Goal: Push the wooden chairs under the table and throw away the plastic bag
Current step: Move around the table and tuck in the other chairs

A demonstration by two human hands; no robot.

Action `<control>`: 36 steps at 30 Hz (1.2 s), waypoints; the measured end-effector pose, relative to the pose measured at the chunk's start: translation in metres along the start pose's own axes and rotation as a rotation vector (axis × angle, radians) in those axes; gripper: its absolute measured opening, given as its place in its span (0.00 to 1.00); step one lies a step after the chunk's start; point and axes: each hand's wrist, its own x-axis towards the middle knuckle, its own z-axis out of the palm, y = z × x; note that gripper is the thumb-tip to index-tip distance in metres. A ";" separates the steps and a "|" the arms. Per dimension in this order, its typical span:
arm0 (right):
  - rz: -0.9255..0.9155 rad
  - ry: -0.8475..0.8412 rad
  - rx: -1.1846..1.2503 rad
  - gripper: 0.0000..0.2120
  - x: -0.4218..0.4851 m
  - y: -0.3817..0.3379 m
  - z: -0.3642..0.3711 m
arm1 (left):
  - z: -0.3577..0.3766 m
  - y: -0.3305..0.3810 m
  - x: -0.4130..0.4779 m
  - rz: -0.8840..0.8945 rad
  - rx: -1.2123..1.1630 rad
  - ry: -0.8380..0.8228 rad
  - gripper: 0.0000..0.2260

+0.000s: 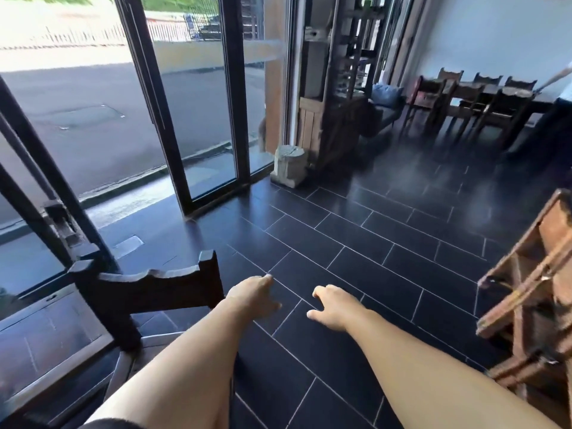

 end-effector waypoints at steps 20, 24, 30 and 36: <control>-0.399 -0.174 -0.184 0.29 0.385 -0.063 -0.137 | -0.085 -0.104 0.270 -0.443 -0.129 0.027 0.24; -0.476 -0.208 -0.243 0.29 0.451 -0.087 -0.164 | -0.105 -0.119 0.308 -0.569 -0.187 0.027 0.24; -0.637 -0.269 -0.322 0.28 0.512 -0.143 -0.177 | -0.118 -0.147 0.330 -0.744 -0.289 0.031 0.25; -0.807 -0.319 -0.450 0.26 0.551 -0.230 -0.164 | -0.131 -0.211 0.322 -0.964 -0.445 0.107 0.26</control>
